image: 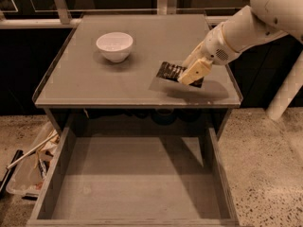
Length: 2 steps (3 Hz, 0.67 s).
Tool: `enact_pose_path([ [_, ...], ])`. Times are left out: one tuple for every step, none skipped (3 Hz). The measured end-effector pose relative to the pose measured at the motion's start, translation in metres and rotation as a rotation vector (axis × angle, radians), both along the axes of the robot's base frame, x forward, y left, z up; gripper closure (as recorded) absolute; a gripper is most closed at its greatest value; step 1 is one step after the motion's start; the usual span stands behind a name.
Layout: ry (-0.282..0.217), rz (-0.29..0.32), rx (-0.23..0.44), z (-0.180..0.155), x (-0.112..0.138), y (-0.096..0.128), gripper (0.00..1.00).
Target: Place rxbar chocolate into top drawer
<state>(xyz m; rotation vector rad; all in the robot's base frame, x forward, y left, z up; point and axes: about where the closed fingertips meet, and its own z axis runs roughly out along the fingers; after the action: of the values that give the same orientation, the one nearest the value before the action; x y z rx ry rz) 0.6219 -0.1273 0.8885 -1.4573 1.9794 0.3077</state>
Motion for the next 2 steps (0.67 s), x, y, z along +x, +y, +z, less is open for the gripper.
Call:
enact_pose_path([
  [-0.039,-0.029,0.005,0.006,-0.030,-0.018,1.00],
  [-0.053,-0.054,0.004,-0.002,-0.061,-0.035,1.00],
])
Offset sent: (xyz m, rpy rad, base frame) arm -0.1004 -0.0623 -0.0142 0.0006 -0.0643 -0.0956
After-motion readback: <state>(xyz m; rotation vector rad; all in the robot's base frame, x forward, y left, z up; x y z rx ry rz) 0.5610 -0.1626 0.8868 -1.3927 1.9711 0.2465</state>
